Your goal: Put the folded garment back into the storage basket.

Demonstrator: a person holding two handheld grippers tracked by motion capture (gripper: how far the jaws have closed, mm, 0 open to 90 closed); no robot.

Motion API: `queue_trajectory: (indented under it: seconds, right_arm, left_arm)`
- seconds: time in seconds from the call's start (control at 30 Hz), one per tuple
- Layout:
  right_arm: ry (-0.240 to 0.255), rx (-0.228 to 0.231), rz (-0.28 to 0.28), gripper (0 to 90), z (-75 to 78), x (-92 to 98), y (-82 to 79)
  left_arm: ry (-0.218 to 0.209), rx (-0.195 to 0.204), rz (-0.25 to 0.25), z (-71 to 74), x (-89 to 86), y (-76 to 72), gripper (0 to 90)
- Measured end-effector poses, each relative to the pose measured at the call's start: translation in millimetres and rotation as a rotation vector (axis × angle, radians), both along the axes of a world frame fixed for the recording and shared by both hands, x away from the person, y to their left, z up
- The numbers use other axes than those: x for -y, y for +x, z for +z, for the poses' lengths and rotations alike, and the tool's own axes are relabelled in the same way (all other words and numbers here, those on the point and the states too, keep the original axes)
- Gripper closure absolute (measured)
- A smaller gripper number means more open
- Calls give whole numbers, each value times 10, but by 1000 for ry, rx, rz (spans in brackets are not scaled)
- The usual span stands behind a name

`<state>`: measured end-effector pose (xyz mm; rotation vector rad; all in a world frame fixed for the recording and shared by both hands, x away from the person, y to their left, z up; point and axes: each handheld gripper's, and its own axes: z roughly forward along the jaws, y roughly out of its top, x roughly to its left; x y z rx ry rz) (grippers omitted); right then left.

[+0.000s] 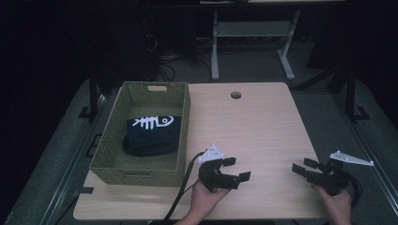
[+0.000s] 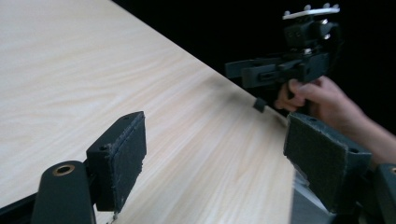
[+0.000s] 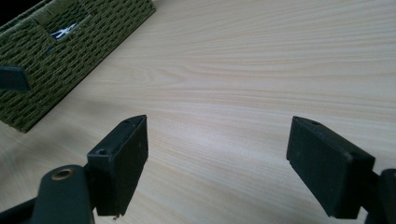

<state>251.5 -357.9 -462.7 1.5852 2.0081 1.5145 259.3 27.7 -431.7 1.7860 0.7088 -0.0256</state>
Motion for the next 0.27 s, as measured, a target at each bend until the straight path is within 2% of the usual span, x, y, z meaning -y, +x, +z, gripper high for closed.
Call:
queue_trajectory:
  seconds: [0.07,0.13,0.2,0.27]
  right_arm:
    - [-6,5,0,201,-2,1,-32]
    - [-34,8,-5,194,7,-16,-56]
    - [-46,21,-7,193,23,-45,-68]
    - [-86,44,-6,192,69,-104,-76]
  left_arm:
    - [27,26,-19,-34,-12,-82,207]
    - [44,51,-29,-70,-41,-145,207]
    - [47,39,-37,-102,-73,-174,206]
    - [48,27,-40,-129,-105,-191,206]
